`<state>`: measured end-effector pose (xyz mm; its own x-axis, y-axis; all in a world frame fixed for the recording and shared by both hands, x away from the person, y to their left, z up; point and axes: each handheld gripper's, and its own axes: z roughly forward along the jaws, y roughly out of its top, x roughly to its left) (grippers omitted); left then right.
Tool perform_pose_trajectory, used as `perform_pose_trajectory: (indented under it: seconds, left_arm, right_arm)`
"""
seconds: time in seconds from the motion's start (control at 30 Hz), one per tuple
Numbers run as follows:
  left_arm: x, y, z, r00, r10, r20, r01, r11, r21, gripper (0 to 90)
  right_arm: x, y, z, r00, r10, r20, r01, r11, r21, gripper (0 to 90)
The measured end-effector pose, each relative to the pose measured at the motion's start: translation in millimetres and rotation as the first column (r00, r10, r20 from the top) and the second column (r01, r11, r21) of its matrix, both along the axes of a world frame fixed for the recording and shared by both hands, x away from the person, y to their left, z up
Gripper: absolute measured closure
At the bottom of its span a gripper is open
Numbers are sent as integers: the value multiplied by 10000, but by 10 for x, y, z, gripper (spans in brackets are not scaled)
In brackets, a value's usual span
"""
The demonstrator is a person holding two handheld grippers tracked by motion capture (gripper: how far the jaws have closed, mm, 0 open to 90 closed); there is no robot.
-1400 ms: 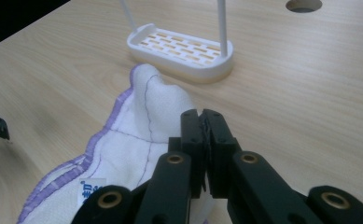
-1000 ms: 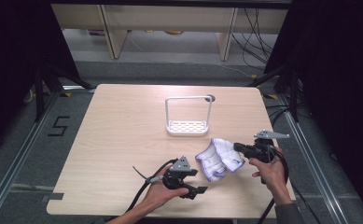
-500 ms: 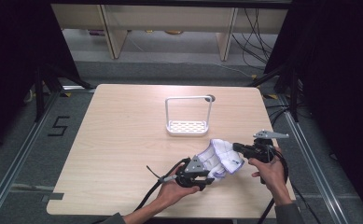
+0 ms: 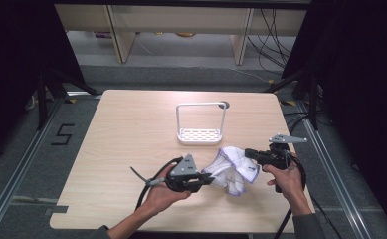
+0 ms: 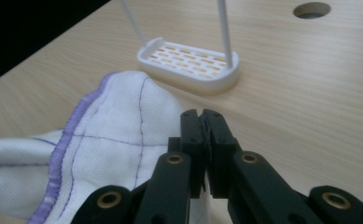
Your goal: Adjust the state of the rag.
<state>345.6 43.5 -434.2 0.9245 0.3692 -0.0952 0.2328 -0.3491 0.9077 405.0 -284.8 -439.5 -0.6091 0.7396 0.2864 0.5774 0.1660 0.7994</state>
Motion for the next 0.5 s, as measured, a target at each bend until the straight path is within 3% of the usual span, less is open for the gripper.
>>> perform_pose_trajectory:
  seconds: [0.07,0.13,0.23,0.33,0.37,0.43,0.47,0.5]
  left_arm:
    - [-13,85,52,10000,17,19,-17,9999,-106,840]
    - [-34,341,124,9996,291,24,-291,9996,-18,839]
    - [-18,464,74,9989,455,-112,-453,9988,166,838]
    - [100,595,-209,9937,1071,-315,-1035,9895,1007,837]
    - [146,615,-293,9911,1250,-461,-1190,9862,1155,837]
    - [192,632,-373,9886,1405,-549,-1327,9831,1260,837]
    - [245,634,-498,9835,1654,-735,-1531,9768,1500,836]
    - [267,634,-543,9828,1685,-751,-1550,9750,1593,835]
  right_arm:
    - [-15,41,20,9998,-49,-186,52,9999,159,878]
    - [-5,156,75,9983,557,-176,-558,9984,-24,878]
    - [18,244,71,9963,771,-382,-776,9969,-119,878]
    - [210,494,-108,9916,1094,-689,-1167,9867,-1134,876]
    - [250,568,-172,9894,978,-1073,-1114,9854,-1291,875]
    - [357,657,-299,9890,1053,-1040,-1229,9758,-1808,867]
    - [388,702,-352,9894,1023,-1027,-1204,9744,-1901,852]
    - [409,724,-376,9901,1035,-952,-1221,9684,-2176,825]
